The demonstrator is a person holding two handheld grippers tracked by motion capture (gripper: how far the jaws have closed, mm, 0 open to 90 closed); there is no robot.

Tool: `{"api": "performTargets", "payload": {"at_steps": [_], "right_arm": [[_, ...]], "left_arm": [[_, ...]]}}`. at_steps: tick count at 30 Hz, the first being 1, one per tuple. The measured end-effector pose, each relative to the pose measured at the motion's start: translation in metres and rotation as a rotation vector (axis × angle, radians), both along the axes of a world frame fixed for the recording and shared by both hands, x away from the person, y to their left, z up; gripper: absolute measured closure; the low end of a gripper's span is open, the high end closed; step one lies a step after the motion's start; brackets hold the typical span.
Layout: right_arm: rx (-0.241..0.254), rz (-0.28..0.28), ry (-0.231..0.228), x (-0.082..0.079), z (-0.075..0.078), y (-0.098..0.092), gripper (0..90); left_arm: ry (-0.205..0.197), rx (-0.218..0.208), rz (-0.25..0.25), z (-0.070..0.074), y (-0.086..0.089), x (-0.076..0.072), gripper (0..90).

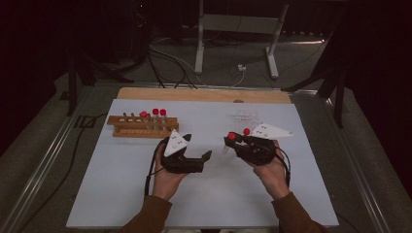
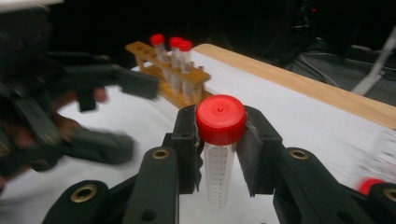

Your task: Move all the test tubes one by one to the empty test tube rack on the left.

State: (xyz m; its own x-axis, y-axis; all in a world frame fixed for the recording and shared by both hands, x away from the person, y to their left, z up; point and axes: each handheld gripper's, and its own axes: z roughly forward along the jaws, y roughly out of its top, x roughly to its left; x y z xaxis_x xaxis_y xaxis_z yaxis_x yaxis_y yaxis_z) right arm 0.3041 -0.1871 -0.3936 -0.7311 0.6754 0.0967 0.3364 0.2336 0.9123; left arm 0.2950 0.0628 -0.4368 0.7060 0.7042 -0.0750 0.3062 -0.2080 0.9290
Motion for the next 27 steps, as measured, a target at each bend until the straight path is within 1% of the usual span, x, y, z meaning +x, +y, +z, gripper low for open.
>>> {"api": "performTargets", "payload": {"at_steps": [2, 3, 6, 10, 12, 15, 18, 23, 24, 27], "right_arm": [[0.004, 0.015, 0.008, 0.0, 0.0, 0.007, 69.7], [0.005, 0.023, 0.01, 0.0, 0.0, 0.01, 69.7], [0.014, 0.04, 0.017, 0.0, -0.001, 0.018, 69.7], [0.014, 0.061, 0.026, 0.0, -0.003, 0.026, 69.7], [0.015, 0.066, 0.03, -0.001, -0.003, 0.028, 69.7], [0.018, 0.07, 0.034, -0.001, -0.005, 0.03, 69.7], [0.022, 0.071, 0.04, 0.0, -0.005, 0.031, 69.7], [0.025, 0.079, 0.041, 0.0, -0.006, 0.029, 68.6], [0.033, 0.078, 0.041, 0.001, -0.006, 0.028, 66.1], [0.062, 0.079, 0.04, 0.002, -0.007, 0.024, 54.3]], "left_arm": [[-0.003, 0.013, -0.019, -0.001, -0.007, 0.0, 16.9], [-0.008, 0.028, -0.022, -0.001, -0.01, 0.0, 18.1], [-0.023, 0.04, -0.023, -0.002, -0.016, -0.001, 25.2], [-0.048, 0.05, -0.041, -0.002, -0.02, -0.004, 39.4], [-0.057, 0.053, -0.053, -0.002, -0.021, -0.005, 48.4], [-0.058, 0.056, -0.066, -0.002, -0.021, -0.005, 60.9], [-0.065, 0.059, -0.091, -0.002, -0.021, -0.006, 73.8], [-0.062, 0.052, -0.106, -0.003, -0.021, -0.006, 75.8], [-0.06, 0.053, -0.105, -0.003, -0.021, -0.006, 75.8], [-0.055, 0.054, -0.098, -0.004, -0.02, -0.004, 75.9]]}}
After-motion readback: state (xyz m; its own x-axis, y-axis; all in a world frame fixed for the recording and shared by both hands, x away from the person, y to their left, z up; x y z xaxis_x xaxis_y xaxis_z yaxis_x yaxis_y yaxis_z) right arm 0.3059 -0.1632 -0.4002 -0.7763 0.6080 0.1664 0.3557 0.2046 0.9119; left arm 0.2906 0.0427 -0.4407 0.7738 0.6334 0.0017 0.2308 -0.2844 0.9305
